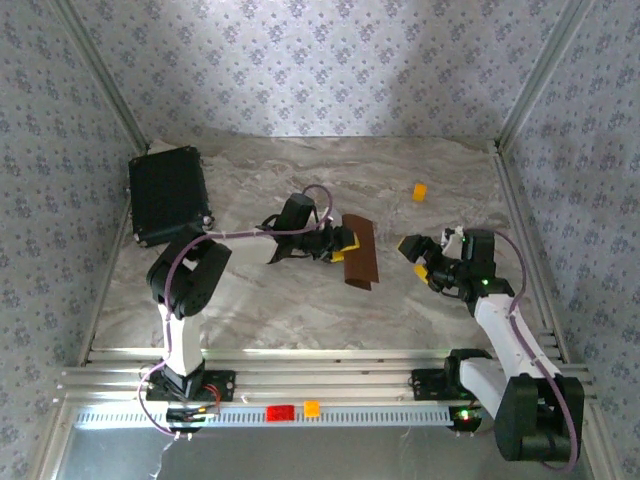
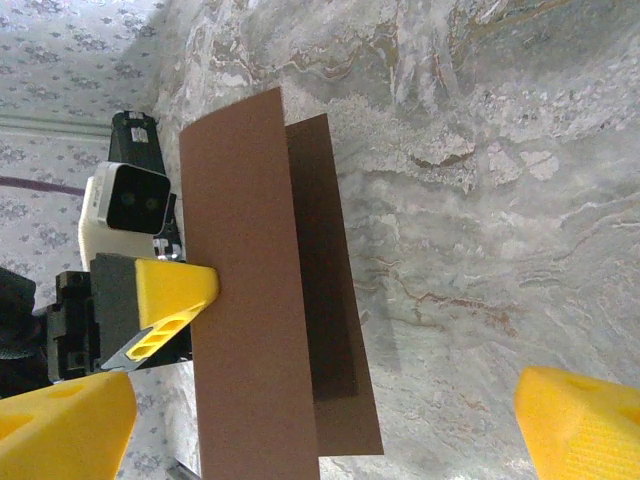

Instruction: Fold a paper plane with a square sheet of paper (pick it up from the middle)

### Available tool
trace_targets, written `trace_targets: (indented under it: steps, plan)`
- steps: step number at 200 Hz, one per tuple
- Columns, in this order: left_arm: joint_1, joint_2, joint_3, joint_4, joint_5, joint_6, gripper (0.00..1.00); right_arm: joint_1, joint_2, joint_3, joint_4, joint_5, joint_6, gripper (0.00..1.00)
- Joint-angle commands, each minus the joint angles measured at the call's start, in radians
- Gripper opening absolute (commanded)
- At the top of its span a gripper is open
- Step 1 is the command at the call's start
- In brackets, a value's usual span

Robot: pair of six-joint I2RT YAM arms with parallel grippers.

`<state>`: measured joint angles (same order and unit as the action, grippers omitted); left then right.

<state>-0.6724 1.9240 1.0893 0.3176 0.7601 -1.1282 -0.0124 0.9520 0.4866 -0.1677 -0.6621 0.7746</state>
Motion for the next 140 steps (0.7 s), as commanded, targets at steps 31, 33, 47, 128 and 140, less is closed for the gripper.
trace_targets:
  steps: [31, 33, 47, 128, 140]
  plan:
    - [-0.002, -0.012, 0.021, -0.152, 0.001, 0.107, 0.45, 0.033, 0.025, -0.016, 0.055, 0.011, 0.027, 0.97]
    - [-0.003, -0.011, 0.021, -0.165, -0.003, 0.115, 0.45, 0.035, 0.027, -0.017, 0.058, 0.009, 0.027, 0.97]
    - [-0.001, -0.003, 0.022, -0.218, -0.027, 0.148, 0.45, 0.047, 0.031, -0.019, 0.071, 0.006, 0.029, 0.94]
    - [0.009, 0.019, 0.076, -0.513, -0.159, 0.333, 0.53, 0.142, 0.118, -0.003, 0.142, -0.025, -0.009, 0.82]
    - [0.009, 0.013, 0.1, -0.584, -0.204, 0.378, 0.55, 0.164, 0.139, 0.003, 0.149, -0.028, -0.017, 0.81]
